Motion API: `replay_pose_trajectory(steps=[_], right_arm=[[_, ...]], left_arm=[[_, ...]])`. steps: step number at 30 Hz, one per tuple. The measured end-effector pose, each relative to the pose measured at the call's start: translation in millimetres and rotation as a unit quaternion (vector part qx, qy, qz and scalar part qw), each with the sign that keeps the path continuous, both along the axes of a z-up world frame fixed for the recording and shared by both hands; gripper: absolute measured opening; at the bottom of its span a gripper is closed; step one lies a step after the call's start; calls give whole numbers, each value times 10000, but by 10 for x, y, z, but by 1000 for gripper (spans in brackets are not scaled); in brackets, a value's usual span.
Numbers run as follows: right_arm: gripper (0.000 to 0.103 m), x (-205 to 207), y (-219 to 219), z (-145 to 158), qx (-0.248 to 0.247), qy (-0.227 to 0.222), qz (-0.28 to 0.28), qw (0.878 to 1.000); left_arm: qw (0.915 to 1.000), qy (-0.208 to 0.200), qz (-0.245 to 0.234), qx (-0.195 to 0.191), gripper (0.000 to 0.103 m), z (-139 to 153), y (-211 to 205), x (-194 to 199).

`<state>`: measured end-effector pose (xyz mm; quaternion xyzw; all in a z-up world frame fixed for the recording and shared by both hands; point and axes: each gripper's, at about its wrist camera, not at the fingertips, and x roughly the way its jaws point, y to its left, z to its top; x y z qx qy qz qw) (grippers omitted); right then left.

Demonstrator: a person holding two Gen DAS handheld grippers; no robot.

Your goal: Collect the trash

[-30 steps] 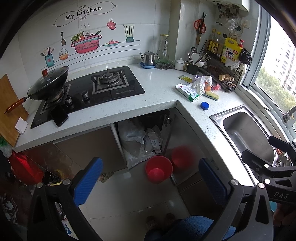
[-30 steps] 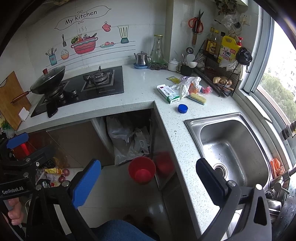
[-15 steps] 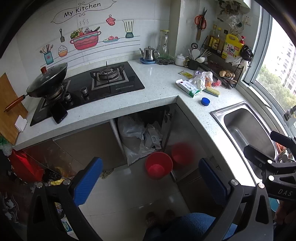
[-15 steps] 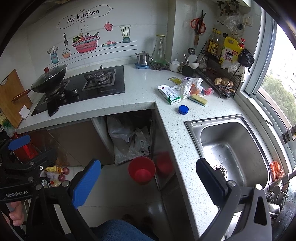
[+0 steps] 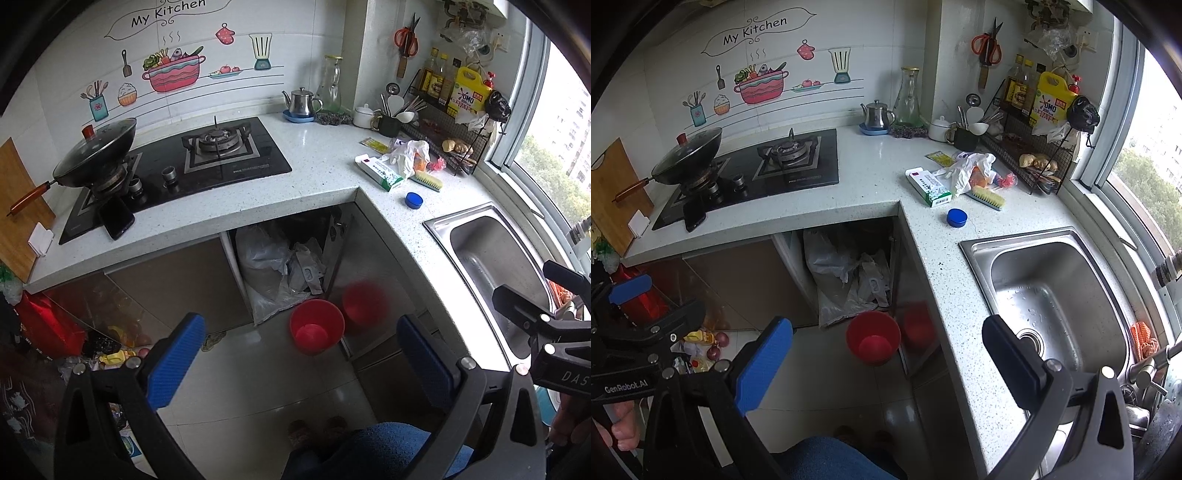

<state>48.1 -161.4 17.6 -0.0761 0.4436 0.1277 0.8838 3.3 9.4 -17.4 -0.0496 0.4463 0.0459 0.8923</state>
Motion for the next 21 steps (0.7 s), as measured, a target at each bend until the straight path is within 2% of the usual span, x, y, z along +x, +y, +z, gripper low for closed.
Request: replay_pose_trajectory(steps=[13,21], right_arm=[[102,20,-15,-1,5,2,7,10000],[102,129,-42,13,-61,-20,6,10000]], left_arm=[[9999,0,-103,-25,103,-16,18,65],[9992,-34,-391,-35,103,43,21,254]])
